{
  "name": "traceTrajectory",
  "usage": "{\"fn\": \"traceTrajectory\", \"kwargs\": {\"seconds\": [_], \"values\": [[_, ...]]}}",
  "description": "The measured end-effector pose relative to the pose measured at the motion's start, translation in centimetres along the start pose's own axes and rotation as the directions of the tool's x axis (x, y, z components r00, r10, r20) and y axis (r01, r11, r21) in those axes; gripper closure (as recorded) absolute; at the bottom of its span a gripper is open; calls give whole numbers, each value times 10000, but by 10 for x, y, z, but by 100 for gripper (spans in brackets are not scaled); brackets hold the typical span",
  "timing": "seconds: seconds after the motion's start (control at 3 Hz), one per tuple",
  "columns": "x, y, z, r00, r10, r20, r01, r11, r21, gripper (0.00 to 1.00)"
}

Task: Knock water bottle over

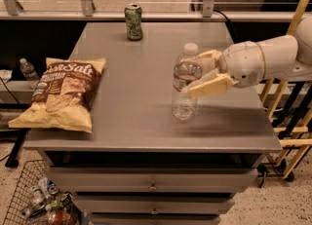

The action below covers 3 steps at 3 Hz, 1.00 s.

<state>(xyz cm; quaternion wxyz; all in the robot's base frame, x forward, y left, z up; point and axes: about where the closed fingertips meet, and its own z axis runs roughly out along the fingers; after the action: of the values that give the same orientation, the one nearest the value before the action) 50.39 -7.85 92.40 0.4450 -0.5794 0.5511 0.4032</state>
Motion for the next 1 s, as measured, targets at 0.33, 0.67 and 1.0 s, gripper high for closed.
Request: {"fn": "traceTrajectory", "kwargs": {"seconds": [0.33,0.67,1.0], "values": [[-2,3,2,9999,8,134,-7,10000,-77,64],[-7,1,-3,9997,-222,-78,222,9997,70,86],[-13,-14,-16,9889,-728,-1298,794,9958,466,100]]}}
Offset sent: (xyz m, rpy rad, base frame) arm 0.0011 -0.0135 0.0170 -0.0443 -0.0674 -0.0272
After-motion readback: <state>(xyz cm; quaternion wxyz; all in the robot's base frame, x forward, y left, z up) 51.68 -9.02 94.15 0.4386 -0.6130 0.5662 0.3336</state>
